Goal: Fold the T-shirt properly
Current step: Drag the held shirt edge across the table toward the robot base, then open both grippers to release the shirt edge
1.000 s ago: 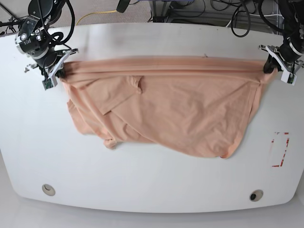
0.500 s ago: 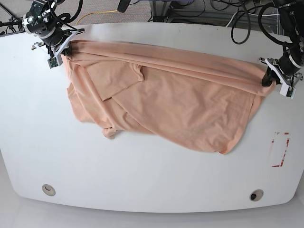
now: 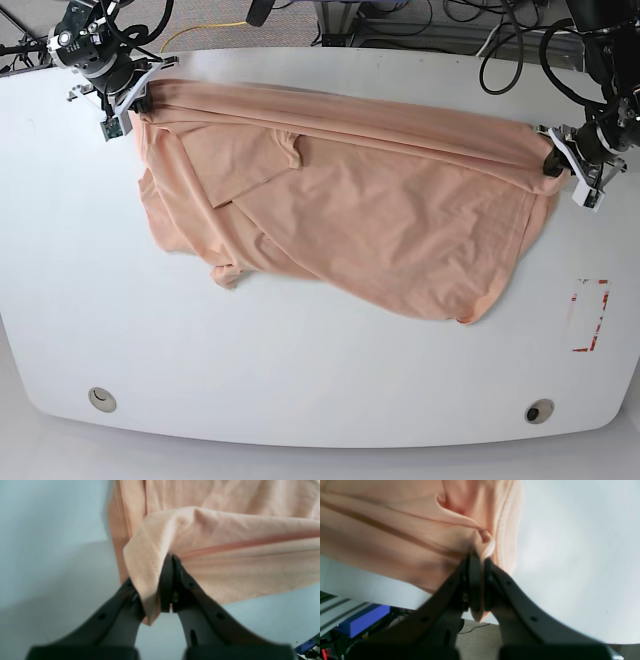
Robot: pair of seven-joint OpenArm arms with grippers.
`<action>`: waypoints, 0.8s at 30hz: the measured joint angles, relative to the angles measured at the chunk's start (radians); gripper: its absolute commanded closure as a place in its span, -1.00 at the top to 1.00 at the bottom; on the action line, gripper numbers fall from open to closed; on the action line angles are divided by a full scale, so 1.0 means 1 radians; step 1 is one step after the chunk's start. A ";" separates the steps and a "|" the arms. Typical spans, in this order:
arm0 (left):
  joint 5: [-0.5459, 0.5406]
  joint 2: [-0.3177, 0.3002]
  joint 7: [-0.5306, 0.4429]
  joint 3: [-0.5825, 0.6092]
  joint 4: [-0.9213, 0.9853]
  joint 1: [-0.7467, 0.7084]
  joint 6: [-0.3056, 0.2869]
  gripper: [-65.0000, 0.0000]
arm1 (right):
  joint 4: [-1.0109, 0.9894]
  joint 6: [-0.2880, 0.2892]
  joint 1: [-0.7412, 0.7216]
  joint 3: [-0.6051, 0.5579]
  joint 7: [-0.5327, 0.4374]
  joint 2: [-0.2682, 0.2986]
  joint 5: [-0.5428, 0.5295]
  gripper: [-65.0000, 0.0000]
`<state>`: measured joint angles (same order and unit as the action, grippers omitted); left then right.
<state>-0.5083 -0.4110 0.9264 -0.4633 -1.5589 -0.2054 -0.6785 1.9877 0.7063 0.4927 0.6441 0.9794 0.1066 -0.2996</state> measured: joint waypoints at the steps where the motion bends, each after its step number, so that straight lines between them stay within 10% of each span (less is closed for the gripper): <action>1: 0.000 0.000 0.000 0.000 0.003 0.001 0.000 -1.00 | 0.000 0.000 0.003 0.000 -0.001 -0.005 0.000 -0.81; 9: 0.014 -0.011 -0.004 0.023 0.047 0.029 0.006 0.10 | 0.000 -0.003 0.014 0.008 0.008 -0.027 0.008 0.25; 15: 0.016 -0.011 0.003 0.034 0.053 0.057 0.008 0.13 | 0.000 -0.008 0.005 0.121 0.013 -0.087 -0.006 0.38; 24: 0.015 -0.002 0.143 0.018 -0.033 0.147 0.005 0.13 | 0.000 -0.010 -0.020 0.209 0.104 -0.058 -0.312 0.38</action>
<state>-0.4934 -0.4129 1.0698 -0.4454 -1.5921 -0.0586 -0.6731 1.9877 0.6964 0.4728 0.8532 1.0832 0.0483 -0.6113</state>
